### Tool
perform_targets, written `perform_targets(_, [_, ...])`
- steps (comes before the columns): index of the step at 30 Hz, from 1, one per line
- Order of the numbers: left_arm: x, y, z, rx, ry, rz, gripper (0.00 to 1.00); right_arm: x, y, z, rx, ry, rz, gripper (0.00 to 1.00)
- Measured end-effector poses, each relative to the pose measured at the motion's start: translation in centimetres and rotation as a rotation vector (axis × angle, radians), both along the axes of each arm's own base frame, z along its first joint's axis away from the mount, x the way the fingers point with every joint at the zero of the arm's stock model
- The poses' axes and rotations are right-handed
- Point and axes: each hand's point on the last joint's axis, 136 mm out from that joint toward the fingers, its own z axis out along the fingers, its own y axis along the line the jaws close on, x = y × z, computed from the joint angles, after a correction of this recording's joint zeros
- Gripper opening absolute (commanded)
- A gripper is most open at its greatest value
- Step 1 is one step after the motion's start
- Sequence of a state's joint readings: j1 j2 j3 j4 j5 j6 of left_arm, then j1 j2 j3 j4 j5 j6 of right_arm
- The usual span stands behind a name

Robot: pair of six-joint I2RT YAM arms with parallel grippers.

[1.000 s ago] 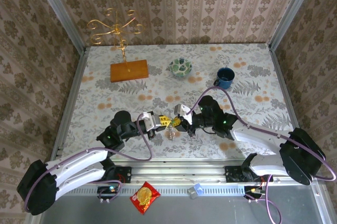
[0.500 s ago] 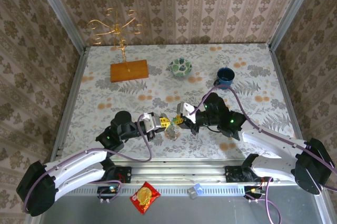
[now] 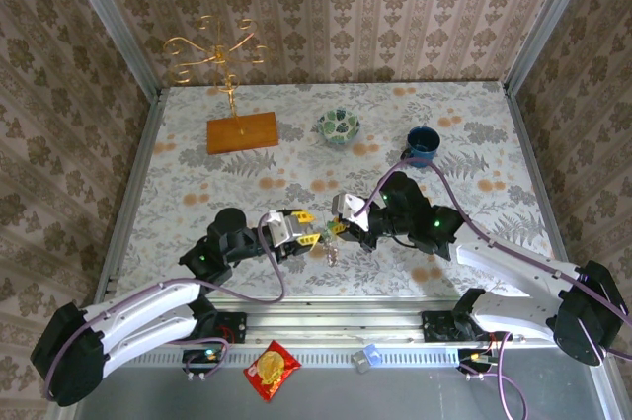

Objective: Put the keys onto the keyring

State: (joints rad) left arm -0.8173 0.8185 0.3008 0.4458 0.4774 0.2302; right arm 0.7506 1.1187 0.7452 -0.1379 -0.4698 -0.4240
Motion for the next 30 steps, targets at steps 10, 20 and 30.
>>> perform_targets(10, [3.6, 7.2, 4.3, -0.169, -0.086, 0.459, 0.63, 0.9, 0.1, 0.0, -0.082, -0.024, -0.021, 0.0])
perform_targets(20, [7.3, 16.6, 5.7, -0.191, -0.055, 0.989, 0.67, -1.8, 8.3, 1.7, -0.046, -0.038, 0.151, 0.0])
perform_targets(30, [8.6, 20.9, 5.7, -0.184, 0.023, 1.215, 0.68, 0.2, 11.7, -2.1, -0.044, 0.063, 0.109, 0.0])
